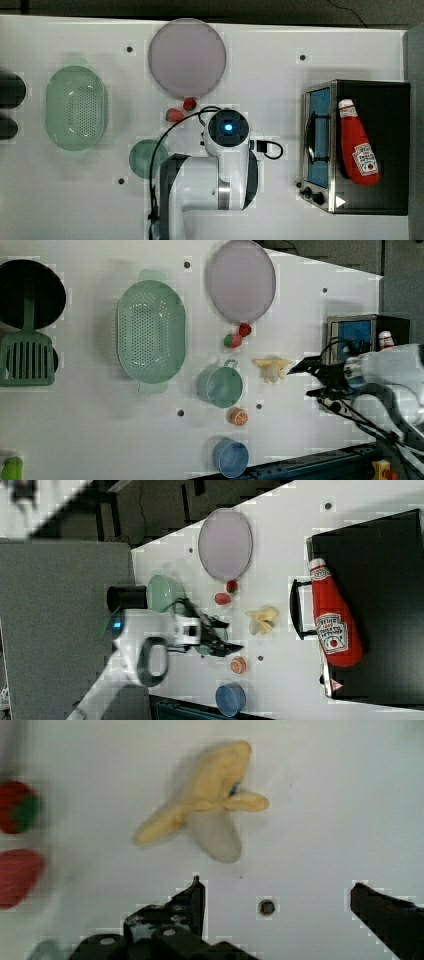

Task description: Pick banana from table and place on plate.

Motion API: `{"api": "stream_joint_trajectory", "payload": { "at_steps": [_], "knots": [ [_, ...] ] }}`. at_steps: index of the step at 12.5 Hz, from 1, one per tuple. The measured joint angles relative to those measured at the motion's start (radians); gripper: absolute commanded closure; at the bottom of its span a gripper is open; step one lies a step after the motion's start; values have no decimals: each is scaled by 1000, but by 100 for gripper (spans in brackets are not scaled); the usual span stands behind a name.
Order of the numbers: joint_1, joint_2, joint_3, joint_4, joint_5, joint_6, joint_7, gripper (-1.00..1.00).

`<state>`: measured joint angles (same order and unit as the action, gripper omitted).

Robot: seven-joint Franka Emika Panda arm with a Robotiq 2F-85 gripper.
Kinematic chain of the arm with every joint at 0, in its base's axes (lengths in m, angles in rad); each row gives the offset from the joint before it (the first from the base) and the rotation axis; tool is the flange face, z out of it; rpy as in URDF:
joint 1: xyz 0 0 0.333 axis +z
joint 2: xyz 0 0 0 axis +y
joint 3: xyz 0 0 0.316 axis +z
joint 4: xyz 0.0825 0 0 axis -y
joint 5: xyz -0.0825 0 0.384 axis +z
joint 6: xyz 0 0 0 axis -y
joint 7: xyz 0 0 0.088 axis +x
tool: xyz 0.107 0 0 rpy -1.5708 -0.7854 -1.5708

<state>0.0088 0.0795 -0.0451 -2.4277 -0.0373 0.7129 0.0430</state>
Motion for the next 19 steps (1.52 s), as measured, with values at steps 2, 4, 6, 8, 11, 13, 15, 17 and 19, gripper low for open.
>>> {"api": "stream_joint_trajectory", "payload": {
  "at_steps": [2,4,6,8,11,13,15,17,19],
  "knots": [
    [-14,79,-8,-16,0,96,-1,-100],
    [-22,111,0,-21,-5,178,-1,-100],
    [-20,113,7,-31,-32,277,-4,-100],
    [-13,136,1,-27,-29,328,-12,-100],
    [-15,237,-16,-27,-21,425,-29,-100],
    [-26,298,-16,-49,-26,453,-29,-100],
    [-30,330,-5,-55,-29,501,-30,-69],
    [-17,328,6,-53,-29,508,-37,-18],
    [-13,311,28,-49,-19,515,-37,27]
  ]
}}
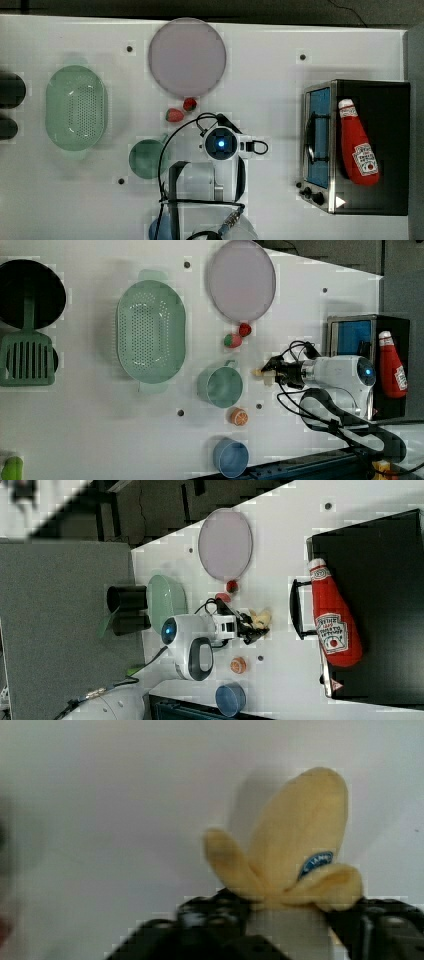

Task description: Pick banana from table and place on plate.

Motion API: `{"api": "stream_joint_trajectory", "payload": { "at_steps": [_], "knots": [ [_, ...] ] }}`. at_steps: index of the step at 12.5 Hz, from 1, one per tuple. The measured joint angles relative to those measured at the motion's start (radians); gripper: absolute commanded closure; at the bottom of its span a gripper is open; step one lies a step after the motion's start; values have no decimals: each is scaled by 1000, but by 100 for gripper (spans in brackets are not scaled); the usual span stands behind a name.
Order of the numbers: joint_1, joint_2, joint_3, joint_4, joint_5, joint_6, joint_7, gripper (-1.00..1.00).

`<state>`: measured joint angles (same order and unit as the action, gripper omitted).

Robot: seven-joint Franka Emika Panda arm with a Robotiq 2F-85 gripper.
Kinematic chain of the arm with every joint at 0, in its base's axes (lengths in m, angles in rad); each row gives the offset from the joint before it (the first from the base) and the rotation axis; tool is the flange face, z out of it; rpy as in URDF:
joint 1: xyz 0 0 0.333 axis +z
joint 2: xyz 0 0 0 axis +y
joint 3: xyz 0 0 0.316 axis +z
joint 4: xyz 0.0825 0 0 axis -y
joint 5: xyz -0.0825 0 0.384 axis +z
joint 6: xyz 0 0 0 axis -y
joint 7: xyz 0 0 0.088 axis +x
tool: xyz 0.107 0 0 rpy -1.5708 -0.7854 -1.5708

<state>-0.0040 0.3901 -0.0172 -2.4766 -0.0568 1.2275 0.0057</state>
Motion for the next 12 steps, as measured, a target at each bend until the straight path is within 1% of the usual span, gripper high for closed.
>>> {"api": "stream_joint_trajectory", "payload": {
  "at_steps": [1,3,5,7,9,12],
  "knots": [
    [0,-2,10,10,-8,5,0,48],
    [8,-13,1,18,-6,-6,-3,48],
    [-3,-51,-4,-10,-6,-12,-4,48],
    [-8,-91,-2,-10,-14,-37,-5,48],
    [0,-156,-20,-2,3,-147,-3,48],
    [-2,-373,-23,37,11,-496,-6,48]
  ]
}}
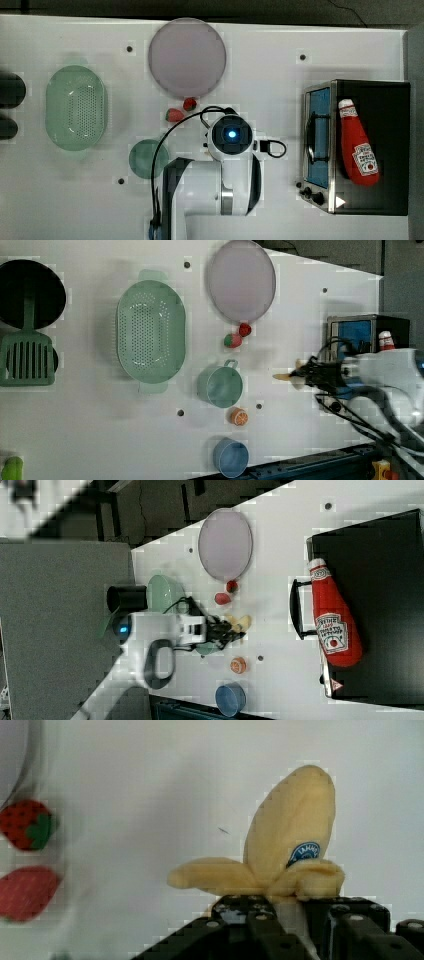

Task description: Pick banana from table and place on plate.

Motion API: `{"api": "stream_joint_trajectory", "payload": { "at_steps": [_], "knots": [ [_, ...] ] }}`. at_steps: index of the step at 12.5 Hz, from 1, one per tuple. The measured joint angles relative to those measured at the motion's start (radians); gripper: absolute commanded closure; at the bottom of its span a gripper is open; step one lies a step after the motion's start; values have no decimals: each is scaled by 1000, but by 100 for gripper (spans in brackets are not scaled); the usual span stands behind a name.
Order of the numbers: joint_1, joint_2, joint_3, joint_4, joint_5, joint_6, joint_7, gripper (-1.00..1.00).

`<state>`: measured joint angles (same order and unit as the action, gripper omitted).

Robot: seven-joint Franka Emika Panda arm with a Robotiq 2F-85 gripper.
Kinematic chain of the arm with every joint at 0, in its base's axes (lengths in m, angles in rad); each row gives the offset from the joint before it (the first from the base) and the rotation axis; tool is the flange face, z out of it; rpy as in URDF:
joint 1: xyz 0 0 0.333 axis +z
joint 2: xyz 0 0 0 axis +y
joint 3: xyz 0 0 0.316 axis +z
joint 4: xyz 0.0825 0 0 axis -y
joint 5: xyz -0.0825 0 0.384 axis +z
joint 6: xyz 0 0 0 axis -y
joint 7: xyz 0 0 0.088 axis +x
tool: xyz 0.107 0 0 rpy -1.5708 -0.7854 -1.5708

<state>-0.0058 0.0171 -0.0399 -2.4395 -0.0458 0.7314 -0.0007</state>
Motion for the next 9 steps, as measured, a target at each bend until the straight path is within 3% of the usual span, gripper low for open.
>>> {"api": "stream_joint_trajectory", "payload": {
  "at_steps": [4,7,9],
  "knots": [
    [-8,-224,34,219,-3,-322,1,48],
    [-3,-186,68,447,-20,-340,13,48],
    [-3,-86,96,557,-17,-344,14,48]
  ]
}}
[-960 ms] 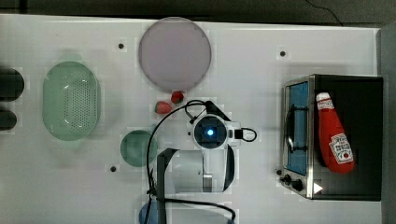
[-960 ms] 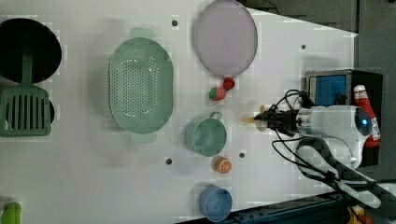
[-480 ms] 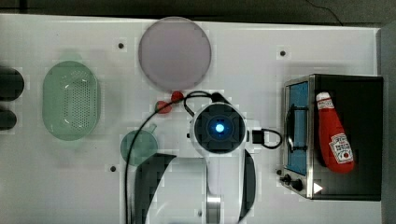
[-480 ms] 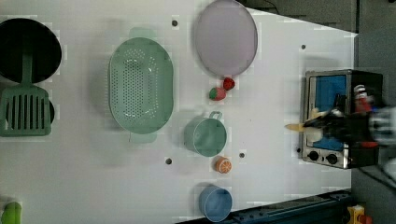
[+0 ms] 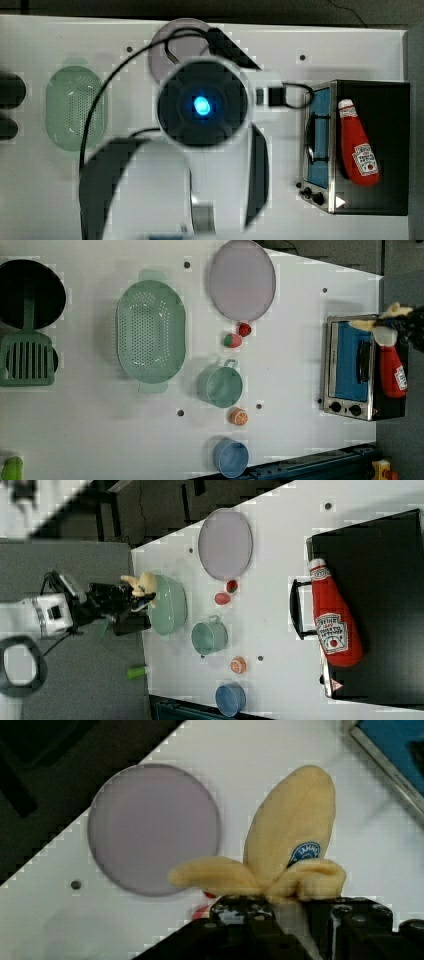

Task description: Pick banana from table and place on plate.

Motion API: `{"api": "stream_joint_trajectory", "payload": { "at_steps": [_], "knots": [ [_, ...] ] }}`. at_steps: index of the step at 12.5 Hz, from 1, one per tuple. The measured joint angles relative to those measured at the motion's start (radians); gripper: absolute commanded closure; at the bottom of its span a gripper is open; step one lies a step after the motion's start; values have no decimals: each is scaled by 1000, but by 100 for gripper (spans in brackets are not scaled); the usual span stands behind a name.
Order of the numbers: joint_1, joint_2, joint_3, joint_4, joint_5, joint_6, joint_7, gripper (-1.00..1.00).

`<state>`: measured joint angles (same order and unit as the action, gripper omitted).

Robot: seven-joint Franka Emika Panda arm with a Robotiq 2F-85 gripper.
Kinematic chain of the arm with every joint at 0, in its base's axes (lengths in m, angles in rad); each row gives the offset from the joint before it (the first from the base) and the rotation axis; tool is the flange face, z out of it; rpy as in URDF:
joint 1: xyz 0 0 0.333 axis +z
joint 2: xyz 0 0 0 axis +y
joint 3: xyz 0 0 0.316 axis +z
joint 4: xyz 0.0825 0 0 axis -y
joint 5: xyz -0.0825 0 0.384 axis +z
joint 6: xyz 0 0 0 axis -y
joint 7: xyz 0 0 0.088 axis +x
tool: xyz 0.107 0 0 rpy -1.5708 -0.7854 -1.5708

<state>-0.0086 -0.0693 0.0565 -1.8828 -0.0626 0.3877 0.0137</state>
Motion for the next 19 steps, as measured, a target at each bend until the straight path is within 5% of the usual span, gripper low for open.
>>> {"api": "stream_joint_trajectory", "payload": {
  "at_steps": [7,12,13,19],
  "knots": [
    [36,648,79,423,21,13,17,48],
    [35,907,63,478,3,192,29,48],
    [33,932,65,483,-2,223,30,40],
    [40,942,52,483,-6,305,33,-94]
  ]
}}
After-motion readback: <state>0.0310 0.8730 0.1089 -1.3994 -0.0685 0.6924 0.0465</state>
